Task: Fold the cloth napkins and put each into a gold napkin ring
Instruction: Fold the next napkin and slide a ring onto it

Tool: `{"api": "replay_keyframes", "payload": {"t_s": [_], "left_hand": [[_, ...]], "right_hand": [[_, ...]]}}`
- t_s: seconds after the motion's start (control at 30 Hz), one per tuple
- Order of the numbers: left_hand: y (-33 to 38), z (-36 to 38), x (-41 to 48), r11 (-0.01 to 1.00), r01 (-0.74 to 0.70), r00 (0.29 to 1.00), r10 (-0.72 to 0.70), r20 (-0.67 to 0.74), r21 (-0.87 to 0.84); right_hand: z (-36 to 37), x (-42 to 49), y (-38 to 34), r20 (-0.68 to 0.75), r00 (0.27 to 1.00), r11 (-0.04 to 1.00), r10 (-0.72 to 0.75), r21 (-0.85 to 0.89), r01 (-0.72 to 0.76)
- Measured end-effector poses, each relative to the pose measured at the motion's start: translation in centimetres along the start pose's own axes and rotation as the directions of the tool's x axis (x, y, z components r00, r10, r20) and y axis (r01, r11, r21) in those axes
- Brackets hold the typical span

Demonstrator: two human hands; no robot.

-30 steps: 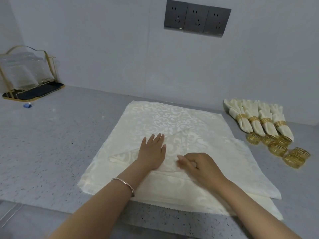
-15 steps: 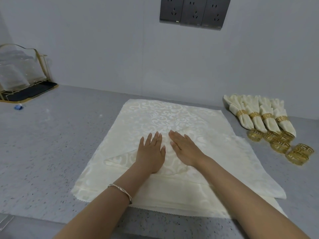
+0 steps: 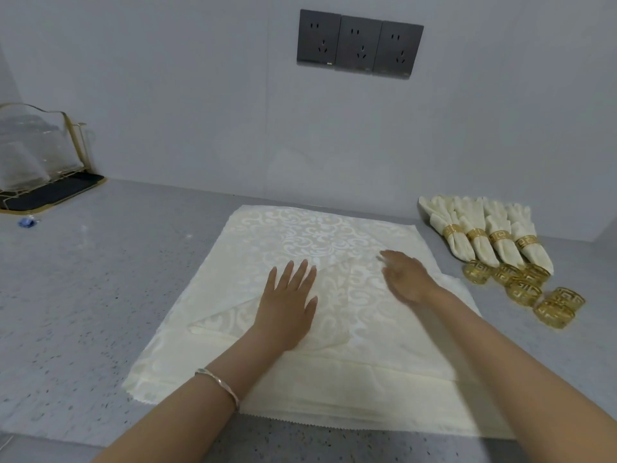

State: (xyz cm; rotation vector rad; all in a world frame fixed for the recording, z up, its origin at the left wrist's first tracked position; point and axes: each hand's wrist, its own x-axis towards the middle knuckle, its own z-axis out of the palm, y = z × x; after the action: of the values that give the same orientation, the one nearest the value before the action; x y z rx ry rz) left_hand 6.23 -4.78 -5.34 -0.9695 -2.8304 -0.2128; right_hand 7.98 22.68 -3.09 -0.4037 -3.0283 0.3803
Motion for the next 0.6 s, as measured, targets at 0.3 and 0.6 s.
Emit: {"api": "replay_keyframes", "payload": {"t_s": [0.3, 0.6], "left_hand": [[4.4, 1.1, -0.3, 0.986, -0.026, 0.988, 0.051, 0.149, -0.163], [4.7, 1.1, -0.5, 0.991, -0.008, 0.989, 0.028, 0.148, -0.136]], "right_hand": [[-2.8, 0.3, 3.8, 0.109, 0.987, 0.986, 0.118, 0.102, -0.129], [-3.9, 0.0, 4.9, 0.065, 0.985, 0.986, 0.162, -0.054, -0.158]]}}
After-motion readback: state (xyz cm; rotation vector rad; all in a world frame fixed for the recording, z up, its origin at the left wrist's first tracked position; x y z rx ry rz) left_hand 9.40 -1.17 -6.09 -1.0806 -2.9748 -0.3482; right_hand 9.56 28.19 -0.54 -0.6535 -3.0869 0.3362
